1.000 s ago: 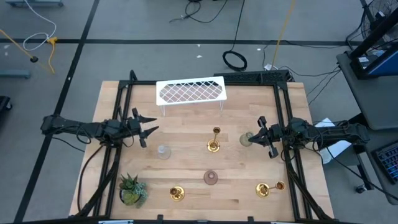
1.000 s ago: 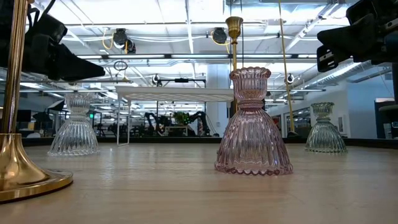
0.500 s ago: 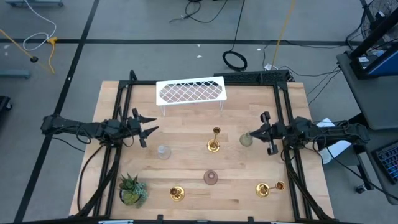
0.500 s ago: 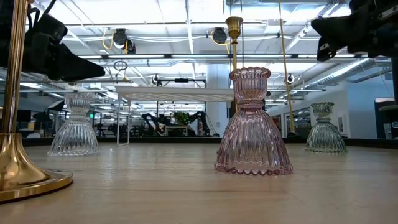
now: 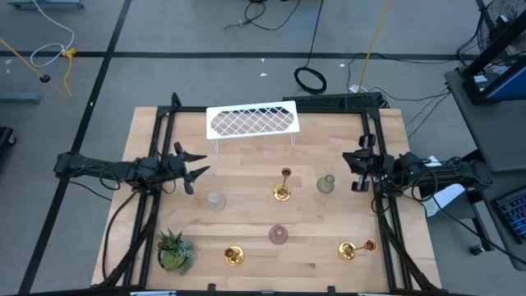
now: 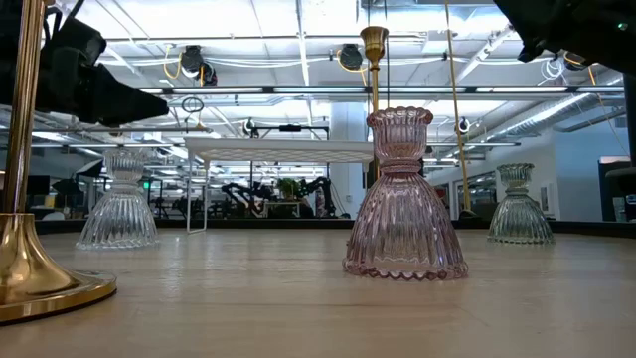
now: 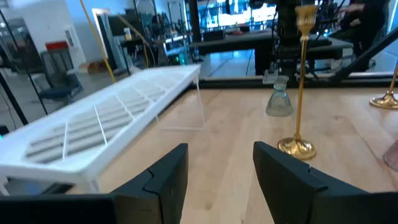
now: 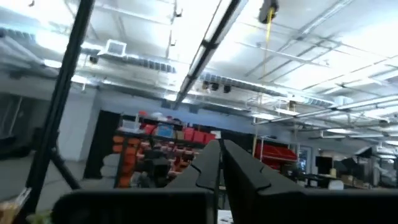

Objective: Pick & Place candle stick holders
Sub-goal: Put the top golden candle holder on the shelf

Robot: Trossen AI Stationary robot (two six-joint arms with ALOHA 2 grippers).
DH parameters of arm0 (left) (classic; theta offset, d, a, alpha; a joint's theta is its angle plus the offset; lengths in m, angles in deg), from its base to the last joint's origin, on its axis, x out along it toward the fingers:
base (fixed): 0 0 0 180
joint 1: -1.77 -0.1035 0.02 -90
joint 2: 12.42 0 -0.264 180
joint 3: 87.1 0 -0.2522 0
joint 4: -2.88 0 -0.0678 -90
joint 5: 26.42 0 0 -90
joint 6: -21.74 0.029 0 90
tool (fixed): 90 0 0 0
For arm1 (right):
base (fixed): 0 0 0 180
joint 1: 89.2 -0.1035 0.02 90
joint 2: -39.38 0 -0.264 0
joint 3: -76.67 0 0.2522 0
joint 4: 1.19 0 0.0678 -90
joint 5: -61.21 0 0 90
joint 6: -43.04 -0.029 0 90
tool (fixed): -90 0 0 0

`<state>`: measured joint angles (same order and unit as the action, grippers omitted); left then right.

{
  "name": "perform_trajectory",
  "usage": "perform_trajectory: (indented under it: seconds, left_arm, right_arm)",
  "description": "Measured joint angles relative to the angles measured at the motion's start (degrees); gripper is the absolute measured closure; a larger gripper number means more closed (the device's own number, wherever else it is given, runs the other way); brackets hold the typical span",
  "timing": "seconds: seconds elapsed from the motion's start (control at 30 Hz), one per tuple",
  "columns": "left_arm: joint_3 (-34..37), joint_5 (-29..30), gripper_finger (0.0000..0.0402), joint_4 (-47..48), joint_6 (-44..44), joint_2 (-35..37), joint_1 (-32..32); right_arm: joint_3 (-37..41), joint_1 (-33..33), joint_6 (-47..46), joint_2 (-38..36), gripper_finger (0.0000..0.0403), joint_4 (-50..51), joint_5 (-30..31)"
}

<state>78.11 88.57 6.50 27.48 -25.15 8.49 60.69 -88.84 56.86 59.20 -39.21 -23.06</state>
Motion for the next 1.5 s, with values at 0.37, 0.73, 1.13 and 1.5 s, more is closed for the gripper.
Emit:
perform_trajectory:
  seconds: [0.37, 0.73, 1.13, 1.5]
  left_arm:
    - [0.0, 0.0, 0.0213, -3.6, 2.1, 0.0, 0.0]
    - [0.0, 0.0, 0.0213, -5.0, 1.2, 0.0, 0.0]
    - [0.0, 0.0, 0.0213, -6.9, 1.4, 0.0, 0.0]
    - [0.0, -0.1, 0.0213, -6.5, 1.4, 0.0, 0.0]
  right_arm:
    - [-8.7, 0.2, 1.1, 17.6, 0.0376, -5.4, -2.7]
    - [-13.1, 0.2, -11.7, 38.9, 0.0257, -5.1, -4.4]
    - [-20.3, 0.2, -19.2, 58.1, 0.0149, -5.0, -6.1]
    - [-27.0, 0.8, -19.0, 68.2, 0.0163, -5.3, -7.7]
